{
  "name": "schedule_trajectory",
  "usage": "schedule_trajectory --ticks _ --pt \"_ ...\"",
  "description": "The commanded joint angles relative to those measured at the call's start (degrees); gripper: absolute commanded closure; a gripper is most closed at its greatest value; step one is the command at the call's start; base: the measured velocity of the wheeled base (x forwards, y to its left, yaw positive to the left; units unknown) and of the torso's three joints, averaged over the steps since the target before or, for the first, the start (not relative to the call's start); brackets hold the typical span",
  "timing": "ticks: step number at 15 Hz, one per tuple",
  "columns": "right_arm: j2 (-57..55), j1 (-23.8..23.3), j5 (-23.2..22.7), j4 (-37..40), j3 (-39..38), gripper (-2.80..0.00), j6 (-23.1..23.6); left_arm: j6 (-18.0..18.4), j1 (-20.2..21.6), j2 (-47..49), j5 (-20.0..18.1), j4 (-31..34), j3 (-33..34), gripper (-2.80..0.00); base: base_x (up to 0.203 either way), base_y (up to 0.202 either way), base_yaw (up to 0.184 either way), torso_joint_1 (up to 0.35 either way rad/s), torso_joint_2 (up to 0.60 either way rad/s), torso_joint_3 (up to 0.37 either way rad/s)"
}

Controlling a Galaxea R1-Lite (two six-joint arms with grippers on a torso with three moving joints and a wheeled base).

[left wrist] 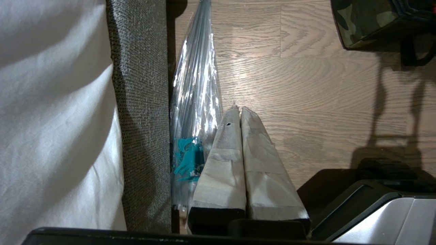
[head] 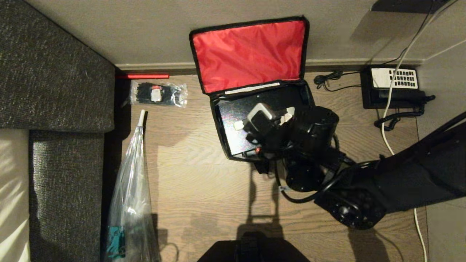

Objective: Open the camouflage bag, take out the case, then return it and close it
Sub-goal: Grip the handle

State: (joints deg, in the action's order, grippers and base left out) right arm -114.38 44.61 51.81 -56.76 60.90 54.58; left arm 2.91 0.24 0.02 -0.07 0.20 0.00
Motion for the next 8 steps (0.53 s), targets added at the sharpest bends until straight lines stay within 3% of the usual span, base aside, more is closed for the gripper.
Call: schedule_trajectory --ticks 1,2,3,4,6,7,8 --pt "5.6 -2.4 -1.7 23.4 0.8 0.00 -19.1 0.1 0.0 -0.1 0.0 0.0 0.2 0.00 0.000 0.000 0.000 0.000 0.00 0.000" --pt "7.8 -3.5 -5.2 33.9 2.0 0.00 -28.4 0.1 0.0 -0.1 0.0 0.0 0.1 0.00 0.000 0.000 0.000 0.000 0.00 0.000" --pt "10.6 -5.9 -12.0 44.3 3.9 0.00 -37.3 0.0 0.0 -0.1 0.0 0.0 0.2 0.00 0.000 0.000 0.000 0.000 0.00 0.000" --pt "13.9 -8.7 -22.8 52.1 5.5 0.00 -45.0 0.1 0.0 -0.1 0.0 0.0 0.2 0.00 0.000 0.000 0.000 0.000 0.00 0.000" --pt "19.4 -12.6 -43.3 57.4 4.7 0.00 -58.6 0.1 0.0 0.0 0.0 0.0 0.2 0.00 0.000 0.000 0.000 0.000 0.00 0.000" --pt "21.1 -13.7 -49.7 56.4 1.5 0.00 -62.2 0.1 0.0 -0.1 0.0 0.0 0.2 0.00 0.000 0.000 0.000 0.000 0.00 0.000" --pt "21.8 -14.4 -51.8 53.0 -3.0 0.00 -63.4 0.1 0.0 -0.1 0.0 0.0 0.2 0.00 0.000 0.000 0.000 0.000 0.00 0.000"
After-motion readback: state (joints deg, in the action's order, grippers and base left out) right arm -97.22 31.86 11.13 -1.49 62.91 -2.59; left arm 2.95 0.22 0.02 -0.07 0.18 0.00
